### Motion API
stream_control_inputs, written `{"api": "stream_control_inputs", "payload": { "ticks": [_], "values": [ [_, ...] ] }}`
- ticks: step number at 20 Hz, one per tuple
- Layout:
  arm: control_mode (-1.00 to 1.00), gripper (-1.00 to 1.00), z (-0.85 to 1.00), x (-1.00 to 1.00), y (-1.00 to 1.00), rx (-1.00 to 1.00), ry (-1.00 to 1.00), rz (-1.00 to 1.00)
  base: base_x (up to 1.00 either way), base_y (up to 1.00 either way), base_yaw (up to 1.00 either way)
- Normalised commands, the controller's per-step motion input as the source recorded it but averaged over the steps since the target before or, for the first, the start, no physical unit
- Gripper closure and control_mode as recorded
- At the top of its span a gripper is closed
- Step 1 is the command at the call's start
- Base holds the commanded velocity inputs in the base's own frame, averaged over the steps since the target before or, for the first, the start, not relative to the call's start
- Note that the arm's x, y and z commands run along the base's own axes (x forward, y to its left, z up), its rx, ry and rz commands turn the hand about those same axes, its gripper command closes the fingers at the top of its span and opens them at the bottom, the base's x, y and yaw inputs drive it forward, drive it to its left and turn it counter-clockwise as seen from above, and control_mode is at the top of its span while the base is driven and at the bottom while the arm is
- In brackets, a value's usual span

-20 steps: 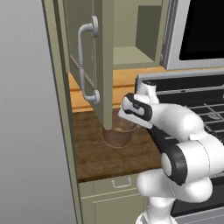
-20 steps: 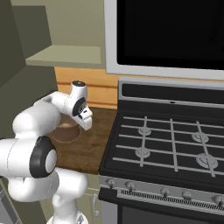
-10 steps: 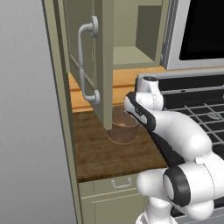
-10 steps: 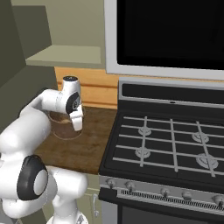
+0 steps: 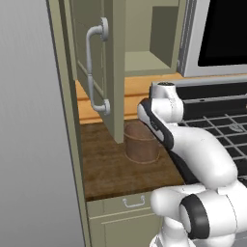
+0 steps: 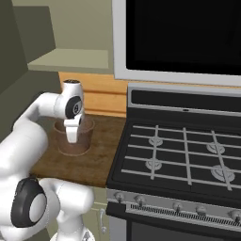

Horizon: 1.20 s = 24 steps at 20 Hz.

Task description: Open the cabinet, pick up the bread from the cabinet and place it in the basket. Then move the basket to the dining counter.

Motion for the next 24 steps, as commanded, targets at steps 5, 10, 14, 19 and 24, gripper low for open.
{"api": "stream_control_inputs", "payload": {
  "ticks": [5, 10, 14, 19, 24],
  "values": [
    [-1.00, 1.00, 0.20, -0.40, -0.17, -0.16, -0.13, -0.01, 0.00, 0.00, 0.00],
    [-1.00, 1.00, 0.20, -0.30, -0.23, -0.01, -0.13, 0.02, 0.00, 0.00, 0.00],
    [-1.00, 1.00, 0.16, -0.30, -0.22, 0.21, -0.08, 0.04, 0.00, 0.00, 0.00],
    [-1.00, 1.00, 0.54, -0.40, -0.12, 0.08, 0.00, 0.02, 0.00, 0.00, 0.00],
    [-1.00, 1.00, 0.49, -0.38, -0.02, 0.00, 0.05, 0.00, 0.00, 0.00, 0.00]
  ]
}}
